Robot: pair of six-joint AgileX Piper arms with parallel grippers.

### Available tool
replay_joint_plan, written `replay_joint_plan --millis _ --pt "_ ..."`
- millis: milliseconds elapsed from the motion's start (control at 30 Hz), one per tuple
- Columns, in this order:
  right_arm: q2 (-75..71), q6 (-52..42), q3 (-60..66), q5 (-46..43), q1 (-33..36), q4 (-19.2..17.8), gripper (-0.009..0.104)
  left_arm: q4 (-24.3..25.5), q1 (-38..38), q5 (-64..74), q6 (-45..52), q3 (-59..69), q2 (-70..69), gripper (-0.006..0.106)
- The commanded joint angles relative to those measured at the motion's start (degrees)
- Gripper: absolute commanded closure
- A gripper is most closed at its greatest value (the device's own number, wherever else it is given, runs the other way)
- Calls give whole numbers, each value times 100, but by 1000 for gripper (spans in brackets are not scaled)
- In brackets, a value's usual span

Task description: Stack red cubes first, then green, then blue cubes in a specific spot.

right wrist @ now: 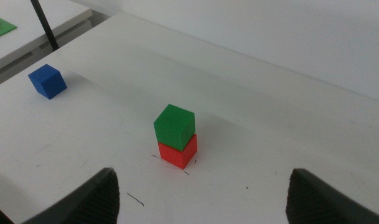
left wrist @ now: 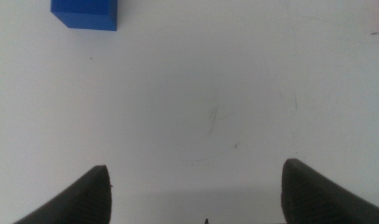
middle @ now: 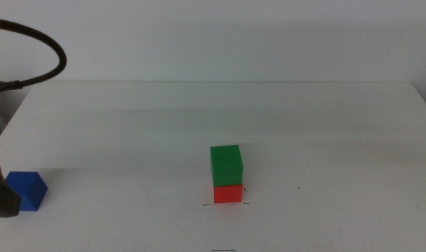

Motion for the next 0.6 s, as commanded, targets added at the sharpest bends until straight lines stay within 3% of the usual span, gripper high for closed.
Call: replay_joint_plan --millis 0,567 --pt "36 -70 -128 -421 -50 -14 11 -96 12 267 56 -169 79 7" --pt "36 -70 -128 -421 -50 -14 11 716 12 256 1567 -1631 2874 7"
